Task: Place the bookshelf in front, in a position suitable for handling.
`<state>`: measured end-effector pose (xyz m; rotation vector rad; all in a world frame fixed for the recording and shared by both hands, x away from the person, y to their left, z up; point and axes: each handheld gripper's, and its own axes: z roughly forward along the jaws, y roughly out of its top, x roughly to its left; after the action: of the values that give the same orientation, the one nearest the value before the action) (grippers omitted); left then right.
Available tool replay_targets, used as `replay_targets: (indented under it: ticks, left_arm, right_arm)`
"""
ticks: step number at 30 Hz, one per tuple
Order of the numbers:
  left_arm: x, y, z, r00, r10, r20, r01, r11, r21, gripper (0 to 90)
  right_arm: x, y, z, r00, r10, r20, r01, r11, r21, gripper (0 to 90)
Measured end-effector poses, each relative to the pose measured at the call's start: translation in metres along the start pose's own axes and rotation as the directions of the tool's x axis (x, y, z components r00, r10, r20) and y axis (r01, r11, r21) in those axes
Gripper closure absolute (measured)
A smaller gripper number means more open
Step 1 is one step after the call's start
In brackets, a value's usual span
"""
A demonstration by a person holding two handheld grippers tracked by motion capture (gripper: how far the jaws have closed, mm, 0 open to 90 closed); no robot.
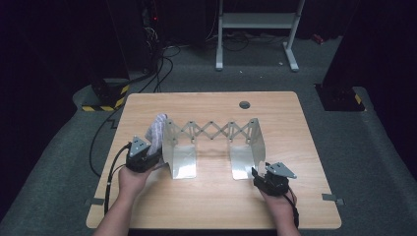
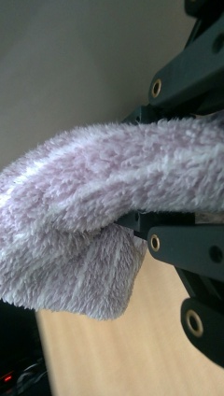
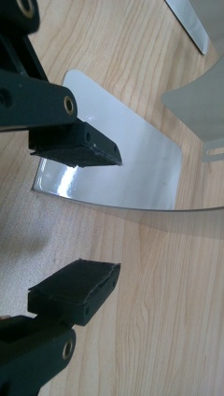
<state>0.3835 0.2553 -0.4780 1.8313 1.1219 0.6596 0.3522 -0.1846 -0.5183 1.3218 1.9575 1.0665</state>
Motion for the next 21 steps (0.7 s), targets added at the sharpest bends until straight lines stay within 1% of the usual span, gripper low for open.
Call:
replay_targets:
  ticks: [1, 2, 3, 4, 5, 6, 7, 8, 9, 10, 15, 17, 19, 20, 21]
  left_arm:
    - [0.000, -0.007, 0.005, 1.0000, -0.009, 0.004, 0.009, 0.9998, 0.016, 64.2]
    - [0.000, -0.007, 0.005, 1.0000, -0.009, 0.004, 0.009, 0.9998, 0.016, 64.3]
    - [0.000, -0.017, 0.012, 1.0000, -0.005, 0.008, 0.005, 0.9984, 0.055, 64.3]
    - [0.000, -0.021, 0.015, 1.0000, 0.002, 0.007, -0.002, 0.9973, 0.073, 64.3]
    - [0.000, -0.021, 0.015, 1.0000, 0.002, 0.007, -0.002, 0.9973, 0.073, 64.3]
    - [0.001, -0.027, 0.021, 1.0000, 0.005, 0.009, -0.005, 0.9942, 0.107, 64.3]
    - [0.001, -0.027, 0.021, 1.0000, 0.005, 0.009, -0.005, 0.9942, 0.107, 64.3]
    - [0.002, -0.033, 0.027, 0.9999, 0.005, 0.010, -0.006, 0.9916, 0.129, 64.4]
    - [0.002, -0.033, 0.027, 0.9999, 0.005, 0.010, -0.006, 0.9916, 0.129, 64.4]
    - [0.003, -0.036, 0.030, 0.9999, -0.003, 0.014, 0.001, 0.9917, 0.129, 64.6]
    - [0.004, -0.038, 0.028, 0.9999, -0.014, 0.007, 0.013, 0.9922, 0.124, 64.5]
    - [0.003, -0.040, 0.023, 0.9997, -0.025, 0.000, 0.025, 0.9934, 0.112, 64.3]
    - [0.004, -0.040, 0.021, 0.9997, -0.025, -0.004, 0.026, 0.9938, 0.108, 64.2]
    - [0.004, -0.039, 0.015, 0.9994, -0.032, -0.009, 0.033, 0.9952, 0.092, 64.1]
    - [0.004, -0.039, 0.015, 0.9994, -0.032, -0.009, 0.033, 0.9952, 0.092, 64.1]
  right_arm:
    - [0.000, 0.000, 0.000, 1.0000, 0.001, 0.000, -0.001, 1.000, 0.001, 41.4]
    - [0.000, 0.000, 0.000, 1.0000, 0.001, 0.000, -0.001, 1.000, 0.001, 41.4]
    - [0.000, 0.000, 0.000, 1.0000, -0.003, 0.000, 0.003, 1.000, 0.002, 41.5]
    - [0.000, 0.000, 0.000, 1.0000, -0.004, -0.001, 0.004, 1.000, 0.002, 41.5]
    - [0.000, 0.000, 0.000, 1.0000, -0.004, -0.001, 0.004, 1.000, 0.002, 41.5]
    - [0.001, 0.000, 0.001, 1.0000, -0.009, -0.003, 0.009, 1.000, 0.004, 41.5]
    - [0.001, 0.000, 0.001, 0.9999, -0.009, -0.004, 0.009, 1.000, 0.005, 41.5]
    - [0.001, 0.000, 0.001, 0.9999, -0.012, -0.005, 0.012, 1.000, 0.005, 41.5]
    - [0.001, 0.000, 0.001, 0.9999, -0.012, -0.005, 0.012, 1.000, 0.005, 41.5]
    - [0.001, 0.000, 0.001, 0.9998, -0.016, -0.007, 0.016, 1.000, 0.005, 41.4]
    - [0.001, 0.000, 0.002, 0.9997, -0.024, -0.009, 0.024, 1.000, 0.008, 41.2]
    - [0.000, 0.000, 0.001, 0.9996, -0.025, -0.007, 0.025, 1.000, 0.004, 41.0]
    - [-0.001, 0.001, 0.000, 0.9997, -0.024, -0.006, 0.024, 1.000, 0.000, 40.9]
    - [-0.002, 0.001, -0.001, 0.9998, -0.021, -0.004, 0.021, 1.000, -0.002, 40.9]
    - [-0.002, 0.001, -0.001, 0.9998, -0.021, -0.004, 0.021, 1.000, -0.002, 40.9]
